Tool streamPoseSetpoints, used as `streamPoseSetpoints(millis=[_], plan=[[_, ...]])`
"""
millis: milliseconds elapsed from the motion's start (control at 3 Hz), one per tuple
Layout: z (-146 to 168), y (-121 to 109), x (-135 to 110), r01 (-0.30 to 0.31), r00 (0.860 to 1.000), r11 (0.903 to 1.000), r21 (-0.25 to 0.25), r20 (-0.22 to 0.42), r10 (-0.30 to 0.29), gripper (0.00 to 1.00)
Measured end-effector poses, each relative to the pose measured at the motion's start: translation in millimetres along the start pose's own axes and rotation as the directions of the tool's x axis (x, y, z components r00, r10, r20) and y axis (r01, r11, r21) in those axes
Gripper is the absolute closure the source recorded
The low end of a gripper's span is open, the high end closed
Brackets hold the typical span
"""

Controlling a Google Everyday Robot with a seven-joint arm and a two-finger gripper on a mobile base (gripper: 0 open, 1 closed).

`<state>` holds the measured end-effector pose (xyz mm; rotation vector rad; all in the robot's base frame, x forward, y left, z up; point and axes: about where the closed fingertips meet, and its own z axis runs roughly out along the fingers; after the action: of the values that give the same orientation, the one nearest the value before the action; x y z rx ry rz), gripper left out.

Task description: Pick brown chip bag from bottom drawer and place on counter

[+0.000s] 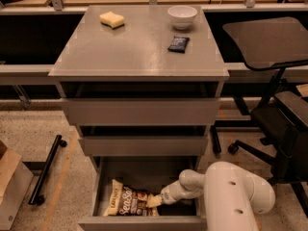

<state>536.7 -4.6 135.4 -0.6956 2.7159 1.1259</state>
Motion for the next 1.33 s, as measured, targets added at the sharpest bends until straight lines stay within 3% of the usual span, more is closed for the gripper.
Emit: streamPoseSetpoints(millis=[333, 667, 1000, 1333], plan=[[-4, 11, -2, -0.003, 1.0, 0.9998, -0.019, 0.027, 0.003, 0.91], [-38, 45, -27, 0.077, 0.993, 0.9954, -0.058, 0.089, -0.071, 1.0], [-89, 87, -67, 0.181, 0.974, 0.9763, -0.119, 0.161, -0.161, 1.0], [-142, 139, -87, 0.287, 0.95, 0.935, -0.209, 0.189, -0.249, 1.0]])
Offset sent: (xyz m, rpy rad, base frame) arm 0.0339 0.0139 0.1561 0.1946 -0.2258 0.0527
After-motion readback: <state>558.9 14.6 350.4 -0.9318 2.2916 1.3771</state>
